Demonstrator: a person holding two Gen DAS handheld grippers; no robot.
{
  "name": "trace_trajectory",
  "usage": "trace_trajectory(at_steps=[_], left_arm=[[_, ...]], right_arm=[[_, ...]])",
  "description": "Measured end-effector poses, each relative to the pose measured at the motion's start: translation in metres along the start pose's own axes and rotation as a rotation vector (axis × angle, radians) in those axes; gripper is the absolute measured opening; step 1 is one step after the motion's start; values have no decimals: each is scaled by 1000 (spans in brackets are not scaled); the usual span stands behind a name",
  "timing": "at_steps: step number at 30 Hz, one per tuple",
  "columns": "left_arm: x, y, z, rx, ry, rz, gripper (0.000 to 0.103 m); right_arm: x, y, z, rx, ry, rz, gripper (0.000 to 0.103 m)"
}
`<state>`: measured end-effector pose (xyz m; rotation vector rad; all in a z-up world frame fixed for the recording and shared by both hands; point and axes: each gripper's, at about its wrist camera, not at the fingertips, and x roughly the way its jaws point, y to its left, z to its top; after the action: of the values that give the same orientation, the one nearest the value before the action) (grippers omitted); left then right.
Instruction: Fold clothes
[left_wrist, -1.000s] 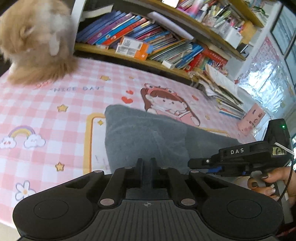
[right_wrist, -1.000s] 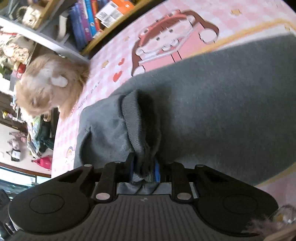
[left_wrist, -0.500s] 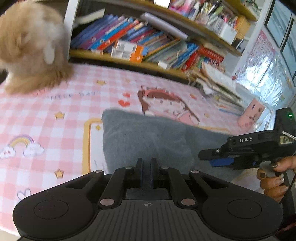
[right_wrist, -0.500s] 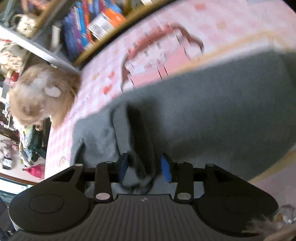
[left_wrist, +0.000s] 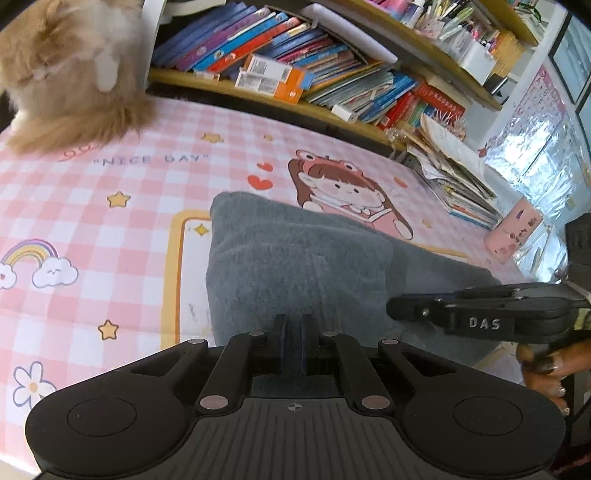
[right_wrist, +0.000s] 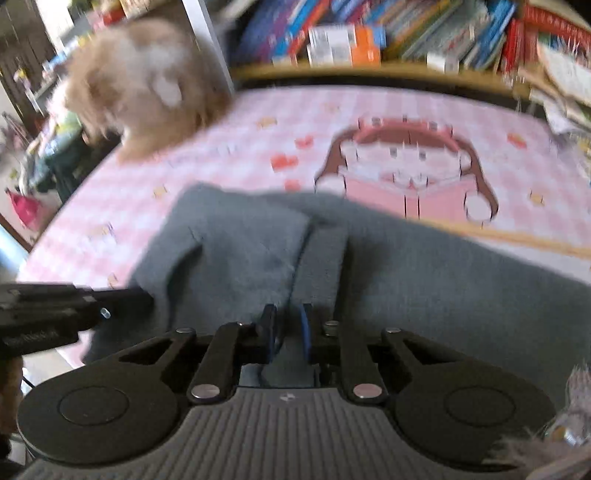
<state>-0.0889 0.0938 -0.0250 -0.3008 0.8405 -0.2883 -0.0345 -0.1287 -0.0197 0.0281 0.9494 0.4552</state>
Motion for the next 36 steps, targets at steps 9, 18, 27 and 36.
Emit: trace_trajectory(at_steps=[9,18,27,36], left_arm=[[-28,-27,9,100,-123,-7,20],[-14,-57,6,162,-79,-31,22],[5,-101,-2,251,-33,-56,40],[12,-131,-9,284,-57,64,76]], right_arm=[[-29,-8,-5,84,-81,-5,21],[-63,-52,-23,229,-121,-93,23],[-88,-109,-47,389,-140,-143,30],[-102,-174,-63,547,-116,-183,47]])
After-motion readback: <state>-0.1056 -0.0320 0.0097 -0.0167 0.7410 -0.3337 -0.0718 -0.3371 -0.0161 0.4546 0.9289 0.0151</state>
